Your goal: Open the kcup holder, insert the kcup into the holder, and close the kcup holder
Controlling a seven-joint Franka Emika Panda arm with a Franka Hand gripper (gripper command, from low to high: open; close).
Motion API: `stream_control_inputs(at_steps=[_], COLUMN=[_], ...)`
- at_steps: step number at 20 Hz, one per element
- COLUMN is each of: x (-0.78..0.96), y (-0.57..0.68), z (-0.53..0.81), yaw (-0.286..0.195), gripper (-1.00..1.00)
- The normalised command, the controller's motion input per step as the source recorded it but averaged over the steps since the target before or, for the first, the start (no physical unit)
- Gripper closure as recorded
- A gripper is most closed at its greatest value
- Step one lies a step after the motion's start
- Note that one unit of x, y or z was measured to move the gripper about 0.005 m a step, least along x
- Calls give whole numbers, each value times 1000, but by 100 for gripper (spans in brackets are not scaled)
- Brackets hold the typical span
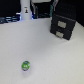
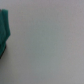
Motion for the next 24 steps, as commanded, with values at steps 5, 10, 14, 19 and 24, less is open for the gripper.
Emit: stream_control_inputs(at_steps=[5,10,14,19,24], x=[-73,-34,-55,-137,-220], y=[793,831,851,798,632], z=[67,15,-13,-91,-181], yaw=[-183,-187,-175,-172,-161], gripper=[-100,-100,-100,-100,-100])
